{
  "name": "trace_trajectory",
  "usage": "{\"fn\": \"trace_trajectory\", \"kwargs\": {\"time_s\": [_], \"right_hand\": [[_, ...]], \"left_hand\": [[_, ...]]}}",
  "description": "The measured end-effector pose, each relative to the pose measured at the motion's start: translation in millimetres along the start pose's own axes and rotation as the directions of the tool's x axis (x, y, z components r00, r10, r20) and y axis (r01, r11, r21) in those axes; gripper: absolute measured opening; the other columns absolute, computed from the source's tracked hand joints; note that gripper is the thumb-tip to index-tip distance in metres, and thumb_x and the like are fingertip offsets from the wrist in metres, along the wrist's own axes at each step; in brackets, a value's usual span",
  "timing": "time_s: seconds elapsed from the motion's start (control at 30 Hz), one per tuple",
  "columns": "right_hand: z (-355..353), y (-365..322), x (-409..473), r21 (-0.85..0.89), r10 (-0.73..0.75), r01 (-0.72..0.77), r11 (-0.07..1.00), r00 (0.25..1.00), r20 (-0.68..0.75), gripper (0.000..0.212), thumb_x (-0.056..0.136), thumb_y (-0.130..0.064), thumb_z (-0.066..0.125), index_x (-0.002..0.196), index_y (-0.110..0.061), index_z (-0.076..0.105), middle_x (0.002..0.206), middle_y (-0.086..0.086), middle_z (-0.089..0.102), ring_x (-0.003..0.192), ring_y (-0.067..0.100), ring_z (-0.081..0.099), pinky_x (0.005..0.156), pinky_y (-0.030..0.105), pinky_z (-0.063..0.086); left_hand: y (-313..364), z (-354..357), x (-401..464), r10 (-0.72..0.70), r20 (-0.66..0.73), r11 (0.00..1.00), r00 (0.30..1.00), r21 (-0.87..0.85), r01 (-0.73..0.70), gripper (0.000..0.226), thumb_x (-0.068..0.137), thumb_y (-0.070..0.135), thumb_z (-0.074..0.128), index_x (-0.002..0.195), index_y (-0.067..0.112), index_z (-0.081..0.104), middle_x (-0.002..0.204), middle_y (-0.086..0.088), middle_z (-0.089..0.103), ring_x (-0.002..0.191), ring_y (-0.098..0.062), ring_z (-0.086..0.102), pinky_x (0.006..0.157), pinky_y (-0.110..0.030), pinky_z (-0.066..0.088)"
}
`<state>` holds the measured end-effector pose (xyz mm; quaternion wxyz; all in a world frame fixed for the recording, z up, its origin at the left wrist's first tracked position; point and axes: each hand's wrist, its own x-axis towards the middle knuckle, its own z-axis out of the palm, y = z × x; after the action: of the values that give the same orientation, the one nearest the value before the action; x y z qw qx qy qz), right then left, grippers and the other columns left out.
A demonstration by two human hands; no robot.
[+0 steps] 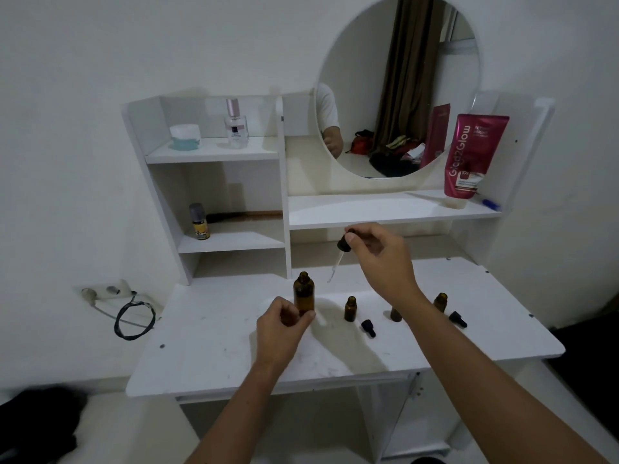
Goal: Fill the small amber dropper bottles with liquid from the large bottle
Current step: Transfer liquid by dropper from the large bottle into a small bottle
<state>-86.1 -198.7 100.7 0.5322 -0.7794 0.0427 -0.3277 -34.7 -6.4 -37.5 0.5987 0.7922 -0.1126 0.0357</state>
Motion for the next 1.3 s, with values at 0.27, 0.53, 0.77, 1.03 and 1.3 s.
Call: {"fn": "trace_trajectory", "kwargs": {"time_s": [0.27, 0.53, 0.77, 1.03, 1.3], "right_hand": [[21, -8, 14, 0.042, -0.030, 0.029, 0.999, 1.000, 0.006, 0.014, 0.098, -0.015, 0.070, 0.110, -0.013, 0.076, 0.101, -0.005, 0.078, 0.097, 0.005, 0.073, 0.089, 0.015, 0.055], [31, -3, 16, 0.012, -0.023, 0.023, 1.000, 0.998, 0.065, 0.015, 0.098, -0.015, 0.070, 0.111, -0.014, 0.076, 0.103, -0.006, 0.078, 0.097, 0.005, 0.073, 0.088, 0.014, 0.055], [35, -2, 15, 0.010, -0.028, 0.028, 1.000, 0.998, 0.064, 0.014, 0.098, -0.016, 0.069, 0.111, -0.015, 0.076, 0.103, -0.007, 0.078, 0.098, 0.005, 0.073, 0.090, 0.015, 0.055], [38, -2, 20, -0.048, -0.057, 0.059, 0.997, 0.998, 0.039, 0.015, 0.099, -0.016, 0.068, 0.112, -0.014, 0.075, 0.103, -0.008, 0.077, 0.096, 0.001, 0.071, 0.086, 0.009, 0.052], [37, 5, 24, -0.092, -0.081, 0.082, 0.992, 0.997, 0.022, 0.016, 0.099, -0.017, 0.069, 0.113, -0.013, 0.075, 0.103, -0.008, 0.076, 0.096, 0.003, 0.071, 0.088, 0.011, 0.053]], "left_hand": [[-2, 12, 5, -0.047, -0.074, 0.997, 0.996, -0.060, 0.043, 0.054, 0.073, 0.028, 0.094, 0.114, 0.021, 0.059, 0.111, 0.008, 0.064, 0.097, -0.013, 0.064, 0.084, -0.028, 0.057], [-4, 15, 7, -0.028, -0.035, 0.999, 0.999, -0.043, 0.026, 0.044, 0.081, 0.023, 0.088, 0.118, 0.027, 0.065, 0.111, 0.017, 0.070, 0.104, -0.004, 0.065, 0.094, -0.027, 0.055], [-5, 17, 8, -0.036, -0.035, 0.998, 0.999, -0.053, 0.034, 0.046, 0.081, 0.024, 0.088, 0.121, 0.024, 0.066, 0.113, 0.015, 0.071, 0.105, -0.007, 0.066, 0.095, -0.026, 0.054], [-6, 16, 8, -0.020, -0.038, 0.999, 0.999, -0.048, 0.018, 0.045, 0.080, 0.025, 0.088, 0.118, 0.029, 0.065, 0.111, 0.019, 0.070, 0.104, -0.001, 0.065, 0.092, -0.021, 0.053], [-7, 17, 7, -0.002, -0.042, 0.999, 0.999, -0.053, 0.000, 0.044, 0.080, 0.022, 0.088, 0.115, 0.032, 0.064, 0.112, 0.017, 0.071, 0.103, -0.003, 0.066, 0.092, -0.022, 0.054]]}}
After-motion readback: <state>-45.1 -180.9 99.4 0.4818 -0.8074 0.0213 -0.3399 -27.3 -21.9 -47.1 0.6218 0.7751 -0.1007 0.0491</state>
